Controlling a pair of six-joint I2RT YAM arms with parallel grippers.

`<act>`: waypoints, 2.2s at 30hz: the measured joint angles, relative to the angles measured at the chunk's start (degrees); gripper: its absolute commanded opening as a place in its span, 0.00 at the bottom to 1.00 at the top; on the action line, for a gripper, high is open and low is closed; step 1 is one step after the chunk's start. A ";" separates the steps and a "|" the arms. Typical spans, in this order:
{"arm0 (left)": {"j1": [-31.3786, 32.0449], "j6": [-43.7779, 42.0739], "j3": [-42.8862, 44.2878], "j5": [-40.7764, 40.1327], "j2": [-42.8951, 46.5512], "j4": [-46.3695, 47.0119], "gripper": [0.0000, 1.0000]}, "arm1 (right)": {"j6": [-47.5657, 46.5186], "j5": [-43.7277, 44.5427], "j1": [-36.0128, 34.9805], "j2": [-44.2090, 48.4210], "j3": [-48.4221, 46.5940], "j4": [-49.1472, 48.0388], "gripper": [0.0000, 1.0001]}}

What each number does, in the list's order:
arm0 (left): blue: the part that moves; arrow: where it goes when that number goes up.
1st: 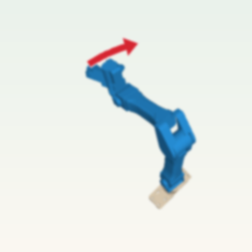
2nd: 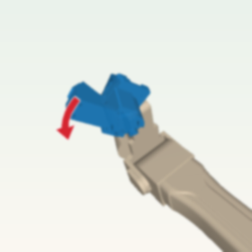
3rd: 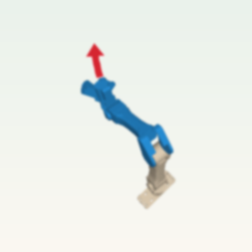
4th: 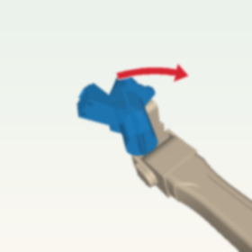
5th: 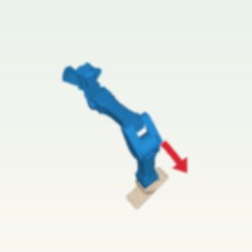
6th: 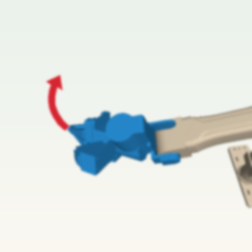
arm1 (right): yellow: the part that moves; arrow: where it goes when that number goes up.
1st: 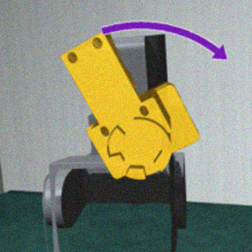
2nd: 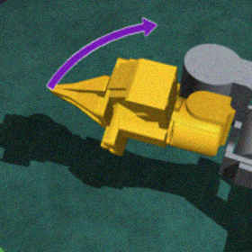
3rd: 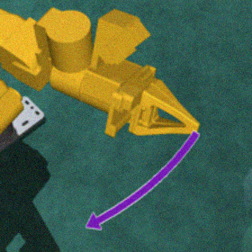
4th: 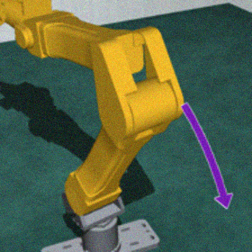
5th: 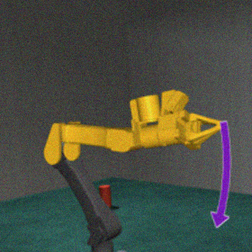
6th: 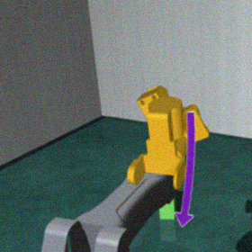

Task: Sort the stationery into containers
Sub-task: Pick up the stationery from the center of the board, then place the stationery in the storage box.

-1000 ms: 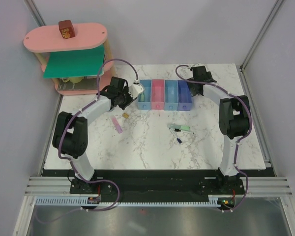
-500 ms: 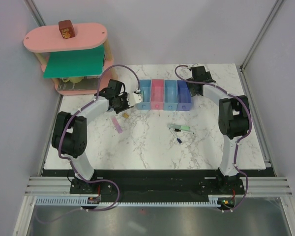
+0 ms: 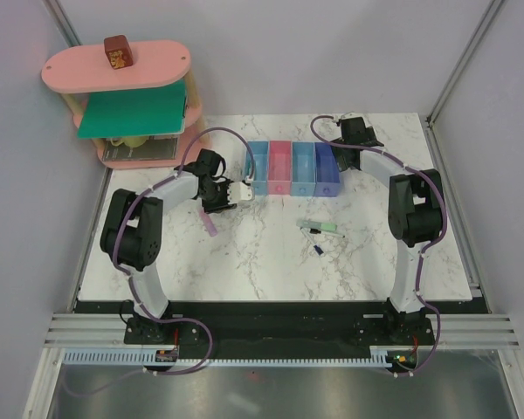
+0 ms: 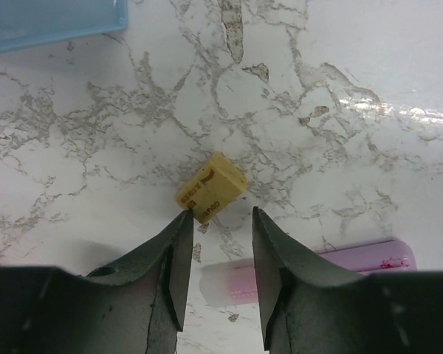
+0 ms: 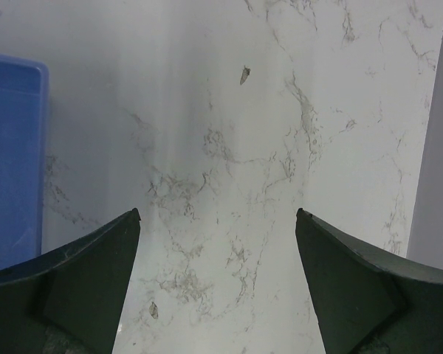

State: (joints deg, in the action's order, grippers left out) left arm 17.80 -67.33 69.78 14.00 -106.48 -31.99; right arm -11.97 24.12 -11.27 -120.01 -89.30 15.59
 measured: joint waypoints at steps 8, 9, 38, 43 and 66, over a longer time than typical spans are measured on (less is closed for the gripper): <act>-0.09 -2.89 2.16 -0.11 -1.92 -1.49 0.47 | 0.13 -0.02 -0.04 0.02 -0.02 0.09 0.93; -0.11 -3.23 2.73 -0.35 -2.56 -1.62 0.47 | 0.13 -0.02 -0.04 0.02 -0.02 0.09 0.94; 1.77 -2.03 12.09 5.42 -2.69 -11.72 0.02 | 0.28 -0.48 -0.74 0.04 -1.66 0.76 0.93; 1.84 1.62 20.39 11.10 2.47 -12.72 0.02 | 0.31 -0.31 -1.46 0.02 -2.58 0.83 0.93; 1.95 17.42 32.61 19.80 -13.92 5.53 0.26 | 0.20 0.24 -3.54 -0.70 -3.65 0.70 0.94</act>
State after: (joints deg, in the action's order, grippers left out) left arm 19.75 -49.91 102.39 33.80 -120.40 -26.46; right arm -11.77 24.36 -14.81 -120.70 -92.95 16.29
